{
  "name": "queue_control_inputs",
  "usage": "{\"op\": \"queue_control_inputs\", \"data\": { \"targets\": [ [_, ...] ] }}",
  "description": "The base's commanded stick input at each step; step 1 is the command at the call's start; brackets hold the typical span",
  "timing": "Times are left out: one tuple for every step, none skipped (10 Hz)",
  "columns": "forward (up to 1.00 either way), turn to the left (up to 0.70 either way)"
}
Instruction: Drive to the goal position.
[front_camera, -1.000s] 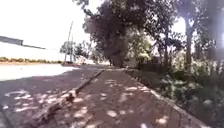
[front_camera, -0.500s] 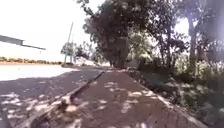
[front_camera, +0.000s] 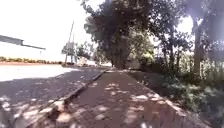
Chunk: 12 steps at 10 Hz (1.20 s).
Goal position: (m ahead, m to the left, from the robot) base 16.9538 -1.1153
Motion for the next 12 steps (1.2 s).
{"op": "queue_control_inputs", "data": {
  "targets": [
    [0.7,0.0],
    [0.7,0.0],
    [0.7,0.0],
    [0.7,0.0],
    [0.7,0.0],
    [0.7,0.0],
    [0.7,0.0],
    [0.7,0.0],
    [0.7,0.0],
    [0.7,0.0],
    [0.7,0.0],
    [0.7,-0.35]
  ]
}}
